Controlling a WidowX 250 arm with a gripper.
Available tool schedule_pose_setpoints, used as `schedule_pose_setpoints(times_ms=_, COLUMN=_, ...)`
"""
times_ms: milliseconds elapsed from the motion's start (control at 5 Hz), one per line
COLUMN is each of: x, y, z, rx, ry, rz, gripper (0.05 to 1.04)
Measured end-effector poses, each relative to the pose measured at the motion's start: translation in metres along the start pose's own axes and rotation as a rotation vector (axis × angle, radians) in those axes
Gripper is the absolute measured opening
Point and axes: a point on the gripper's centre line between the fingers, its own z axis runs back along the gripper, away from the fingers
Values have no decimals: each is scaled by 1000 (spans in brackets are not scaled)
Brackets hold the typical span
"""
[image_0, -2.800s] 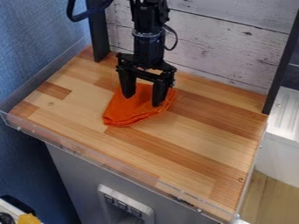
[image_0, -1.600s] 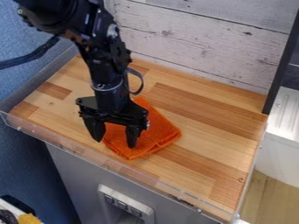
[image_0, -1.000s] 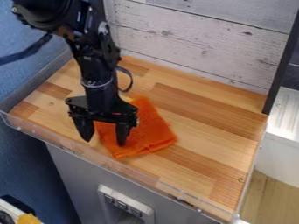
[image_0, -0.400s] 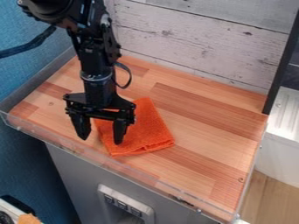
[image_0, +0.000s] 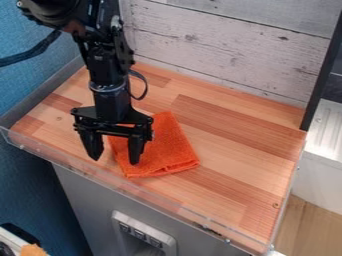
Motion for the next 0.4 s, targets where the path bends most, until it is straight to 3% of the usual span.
schedule_pose_setpoints(times_ms=400, x=4, y=2, z=0, rx=-37, ry=-29, rz=-7, gripper=993)
